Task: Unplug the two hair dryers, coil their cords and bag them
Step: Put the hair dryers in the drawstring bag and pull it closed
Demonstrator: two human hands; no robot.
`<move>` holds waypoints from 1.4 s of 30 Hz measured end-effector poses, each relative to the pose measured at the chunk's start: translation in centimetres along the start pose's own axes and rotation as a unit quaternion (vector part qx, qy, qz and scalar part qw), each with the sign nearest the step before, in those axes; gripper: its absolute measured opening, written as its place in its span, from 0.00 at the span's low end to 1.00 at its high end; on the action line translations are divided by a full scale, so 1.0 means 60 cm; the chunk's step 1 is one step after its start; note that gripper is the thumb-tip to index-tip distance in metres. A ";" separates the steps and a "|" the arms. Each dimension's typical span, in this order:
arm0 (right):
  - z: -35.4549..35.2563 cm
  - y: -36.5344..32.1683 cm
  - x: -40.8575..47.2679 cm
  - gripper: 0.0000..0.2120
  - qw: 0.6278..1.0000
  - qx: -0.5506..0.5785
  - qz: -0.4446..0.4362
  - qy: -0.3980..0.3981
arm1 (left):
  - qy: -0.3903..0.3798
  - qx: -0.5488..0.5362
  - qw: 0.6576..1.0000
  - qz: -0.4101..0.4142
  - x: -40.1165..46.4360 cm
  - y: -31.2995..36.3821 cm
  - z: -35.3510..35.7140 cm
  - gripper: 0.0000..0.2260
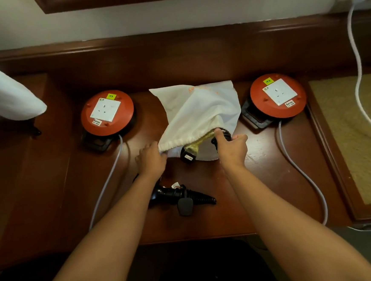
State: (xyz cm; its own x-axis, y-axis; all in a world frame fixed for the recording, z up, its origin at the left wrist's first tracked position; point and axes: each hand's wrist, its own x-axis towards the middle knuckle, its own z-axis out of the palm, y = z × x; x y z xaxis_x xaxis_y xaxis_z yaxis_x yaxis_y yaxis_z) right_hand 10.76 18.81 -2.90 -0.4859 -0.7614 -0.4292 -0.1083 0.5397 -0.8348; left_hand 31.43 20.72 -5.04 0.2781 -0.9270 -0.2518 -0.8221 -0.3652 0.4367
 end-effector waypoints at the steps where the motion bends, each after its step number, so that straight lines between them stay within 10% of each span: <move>1: 0.004 0.000 -0.001 0.22 1.000 0.003 0.001 0.004 | 0.008 0.006 1.000 0.010 0.001 -0.002 0.000 0.11; 12: 0.063 -0.007 -0.019 0.19 1.000 0.026 0.013 0.010 | 0.021 -0.043 0.999 0.006 -0.065 -0.067 -0.013 0.09; 21: 0.091 0.034 -0.003 0.28 0.993 -0.116 0.014 0.022 | 0.023 0.117 0.992 0.034 -0.073 -0.066 -0.009 0.09; 26: 0.084 0.056 0.019 0.20 0.995 -0.092 -0.023 -0.008 | 0.094 0.086 0.969 0.212 -0.111 -0.032 0.010 0.17; 35: 0.016 0.123 0.010 0.28 0.940 -0.221 -0.198 -0.167 | -0.235 0.151 0.932 0.232 -0.100 0.045 0.104 0.28; 42: 0.005 0.117 0.014 0.19 0.948 -0.224 -0.190 -0.123 | -0.240 0.209 0.930 0.185 -0.102 0.062 0.137 0.24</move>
State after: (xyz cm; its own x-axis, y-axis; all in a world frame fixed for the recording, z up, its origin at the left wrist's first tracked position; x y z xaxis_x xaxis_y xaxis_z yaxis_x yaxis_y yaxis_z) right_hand 9.82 21.84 -9.19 -0.1264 -0.9623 -0.2408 -0.6183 0.2663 -0.7394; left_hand 22.60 25.73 -8.95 -0.2340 -0.8005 -0.5518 -0.9665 0.1299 0.2214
